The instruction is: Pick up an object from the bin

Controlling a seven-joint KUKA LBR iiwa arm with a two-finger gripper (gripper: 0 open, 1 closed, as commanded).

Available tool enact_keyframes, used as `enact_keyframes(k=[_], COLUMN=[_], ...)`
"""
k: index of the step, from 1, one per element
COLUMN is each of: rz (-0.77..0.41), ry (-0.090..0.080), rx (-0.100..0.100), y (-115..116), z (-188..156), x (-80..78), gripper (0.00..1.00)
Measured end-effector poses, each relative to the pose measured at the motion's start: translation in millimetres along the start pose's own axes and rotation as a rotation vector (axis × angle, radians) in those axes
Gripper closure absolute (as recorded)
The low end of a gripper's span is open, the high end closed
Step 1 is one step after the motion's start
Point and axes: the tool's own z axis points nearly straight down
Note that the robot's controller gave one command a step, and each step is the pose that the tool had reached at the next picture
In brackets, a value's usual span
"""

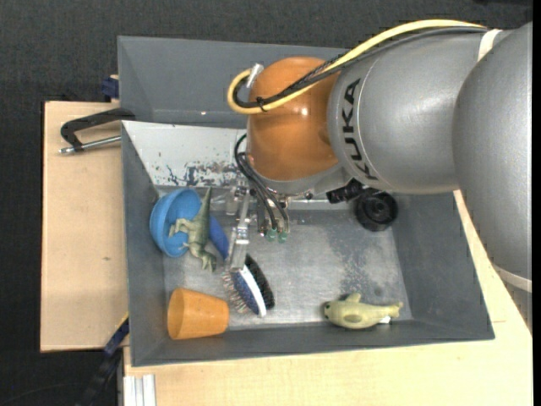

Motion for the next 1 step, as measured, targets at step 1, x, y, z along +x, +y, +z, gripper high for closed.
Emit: enact_keyframes(k=[1], rz=[-0.038], ry=[0.001], rx=[-0.005], y=[-7.8], z=[104.1], x=[-32.3], gripper=[0.00])
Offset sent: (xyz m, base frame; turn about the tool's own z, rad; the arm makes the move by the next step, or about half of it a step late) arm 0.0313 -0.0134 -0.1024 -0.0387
